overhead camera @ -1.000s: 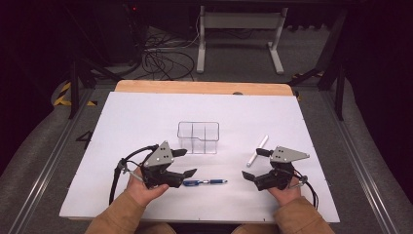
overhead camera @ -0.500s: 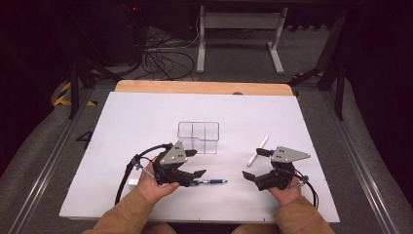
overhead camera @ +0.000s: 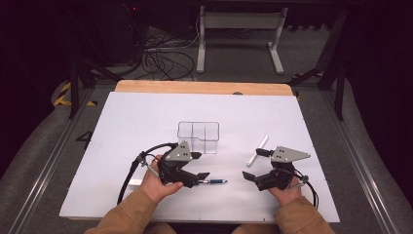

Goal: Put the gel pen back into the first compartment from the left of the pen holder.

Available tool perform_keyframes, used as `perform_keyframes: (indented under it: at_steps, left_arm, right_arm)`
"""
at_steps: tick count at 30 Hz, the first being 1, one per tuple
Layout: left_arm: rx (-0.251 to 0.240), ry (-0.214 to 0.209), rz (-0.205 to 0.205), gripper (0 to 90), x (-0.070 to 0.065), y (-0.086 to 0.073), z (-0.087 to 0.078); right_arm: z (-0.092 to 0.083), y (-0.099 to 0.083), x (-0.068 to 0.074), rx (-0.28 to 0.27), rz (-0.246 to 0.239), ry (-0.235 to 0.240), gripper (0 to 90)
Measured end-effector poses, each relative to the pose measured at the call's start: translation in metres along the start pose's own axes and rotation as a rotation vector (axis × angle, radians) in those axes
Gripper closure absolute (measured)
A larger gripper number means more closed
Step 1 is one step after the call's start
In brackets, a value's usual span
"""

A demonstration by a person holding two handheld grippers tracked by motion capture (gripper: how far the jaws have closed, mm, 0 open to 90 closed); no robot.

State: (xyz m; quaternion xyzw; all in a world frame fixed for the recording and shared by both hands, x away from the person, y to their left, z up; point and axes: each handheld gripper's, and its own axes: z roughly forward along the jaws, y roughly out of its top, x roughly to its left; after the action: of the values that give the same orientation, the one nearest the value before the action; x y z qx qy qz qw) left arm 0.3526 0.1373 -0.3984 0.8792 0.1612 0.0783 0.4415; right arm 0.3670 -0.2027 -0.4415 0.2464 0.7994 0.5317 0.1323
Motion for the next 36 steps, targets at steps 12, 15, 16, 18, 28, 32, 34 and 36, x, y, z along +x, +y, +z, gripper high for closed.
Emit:
perform_keyframes:
  at_steps: [12, 15, 16, 18, 28, 32, 34, 36]
  left_arm:
    - [0.11, -0.047, 0.039, 42.7, 0.003, 0.001, 0.018]
    - [0.148, -0.057, 0.038, 42.5, 0.004, 0.001, 0.024]
    - [0.159, -0.059, 0.036, 42.5, 0.005, 0.001, 0.026]
    - [0.191, -0.058, 0.048, 42.9, 0.005, 0.0, 0.03]
    - [0.294, -0.036, 0.09, 47.6, 0.005, 0.0, 0.043]
    - [0.33, -0.035, 0.107, 50.9, 0.003, 0.0, 0.048]
    - [0.34, -0.04, 0.115, 52.0, 0.003, 0.0, 0.05]
    - [0.346, -0.038, 0.121, 52.5, 0.003, 0.0, 0.051]
  right_arm:
    - [0.0, 0.0, 0.0, -0.002, -0.001, 0.011, 1.5]
    - [0.0, 0.0, 0.0, 0.001, -0.001, 0.013, 1.5]
    - [0.0, 0.0, 0.0, 0.001, 0.0, 0.015, 1.5]
    - [0.0, 0.0, 0.0, 0.0, 0.001, 0.015, 1.5]
    - [-0.002, 0.0, -0.003, 0.004, 0.012, 0.01, 1.3]
    - [-0.002, 0.0, -0.003, 0.006, 0.008, 0.009, 1.4]
    - [-0.002, 0.0, -0.003, 0.006, 0.009, 0.01, 1.3]
    - [-0.002, 0.0, -0.003, 0.005, 0.01, 0.01, 1.4]
